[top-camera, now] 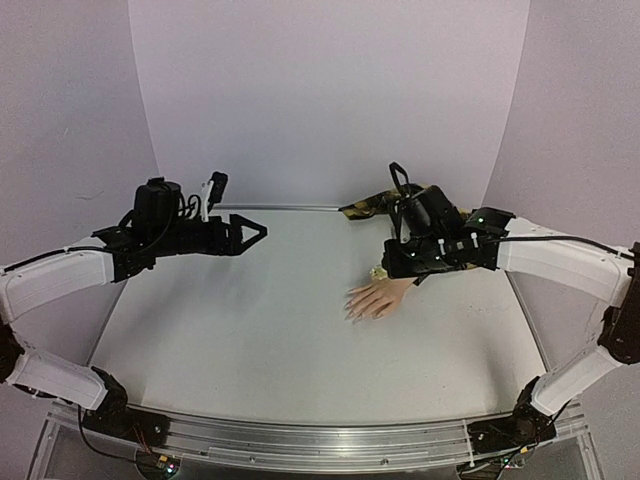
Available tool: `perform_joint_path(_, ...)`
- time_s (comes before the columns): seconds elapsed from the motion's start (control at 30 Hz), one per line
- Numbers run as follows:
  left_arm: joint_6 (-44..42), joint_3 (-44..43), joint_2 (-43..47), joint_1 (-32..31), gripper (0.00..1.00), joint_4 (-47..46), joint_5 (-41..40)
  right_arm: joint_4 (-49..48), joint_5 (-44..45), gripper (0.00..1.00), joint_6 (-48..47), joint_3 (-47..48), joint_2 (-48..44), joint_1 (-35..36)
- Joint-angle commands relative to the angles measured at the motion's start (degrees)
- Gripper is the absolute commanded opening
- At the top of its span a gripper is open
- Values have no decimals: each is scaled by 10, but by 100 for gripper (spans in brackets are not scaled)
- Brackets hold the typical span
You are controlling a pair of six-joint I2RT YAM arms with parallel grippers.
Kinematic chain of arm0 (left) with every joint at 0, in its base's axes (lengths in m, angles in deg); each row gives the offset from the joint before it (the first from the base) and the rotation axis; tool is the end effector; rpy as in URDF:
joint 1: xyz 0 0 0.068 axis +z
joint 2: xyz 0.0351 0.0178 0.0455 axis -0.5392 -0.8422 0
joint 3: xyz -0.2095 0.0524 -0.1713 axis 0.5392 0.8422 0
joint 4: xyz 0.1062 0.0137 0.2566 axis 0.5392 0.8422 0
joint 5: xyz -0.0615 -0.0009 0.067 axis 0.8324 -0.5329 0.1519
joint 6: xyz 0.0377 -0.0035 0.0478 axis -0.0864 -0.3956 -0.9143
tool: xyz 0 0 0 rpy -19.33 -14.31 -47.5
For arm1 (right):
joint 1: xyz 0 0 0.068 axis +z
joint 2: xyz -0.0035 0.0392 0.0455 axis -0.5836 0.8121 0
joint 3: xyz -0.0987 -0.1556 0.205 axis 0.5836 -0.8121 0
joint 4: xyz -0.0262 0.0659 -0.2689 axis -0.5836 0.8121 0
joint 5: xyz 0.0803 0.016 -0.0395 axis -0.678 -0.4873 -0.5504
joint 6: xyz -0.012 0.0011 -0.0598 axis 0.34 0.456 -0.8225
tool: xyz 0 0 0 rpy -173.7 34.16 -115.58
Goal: Paint the nails
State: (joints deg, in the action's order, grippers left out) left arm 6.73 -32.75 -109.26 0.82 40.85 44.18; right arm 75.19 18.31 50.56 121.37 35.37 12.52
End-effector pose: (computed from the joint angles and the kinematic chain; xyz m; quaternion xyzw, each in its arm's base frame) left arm 0.2500 -0.1750 0.3062 0.1762 0.7856 -0.3978 0.4400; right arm 0.2393 0.2580 0.2926 -0.1450 0.9130 0.1745 0.3391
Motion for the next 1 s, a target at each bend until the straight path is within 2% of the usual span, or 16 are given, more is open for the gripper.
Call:
perform_joint_path(0.0, -5, -47, -60, -50, 100, -67, -10, -94, -61, 0, -43, -8, -51, -27)
perform_joint_path(0.07, -33, -72, -90, -84, 100, -69, -15, -95, -79, 0, -51, 2, -64, -31)
perform_joint_path(0.2, -112, -129, -155, -152, 100, -51, -78, -104, -147, 0, -71, 7, -79, -32)
perform_joint_path(0.5, -283, -182, -232, -210, 97, -67, -116, -104, -238, 0, -30, 36, -72, -30)
perform_joint_path(0.57, -332, -159, -229, -222, 97, -98, -111, -103, -235, 0, -20, 39, -69, -29)
perform_joint_path(0.7, -407, -75, -208, -246, 96, -230, -127, -92, -232, 0, -12, 51, -59, -20)
perform_joint_path(0.97, -419, -78, -220, -257, 78, -261, -170, -52, -198, 0, -20, 89, -32, 13)
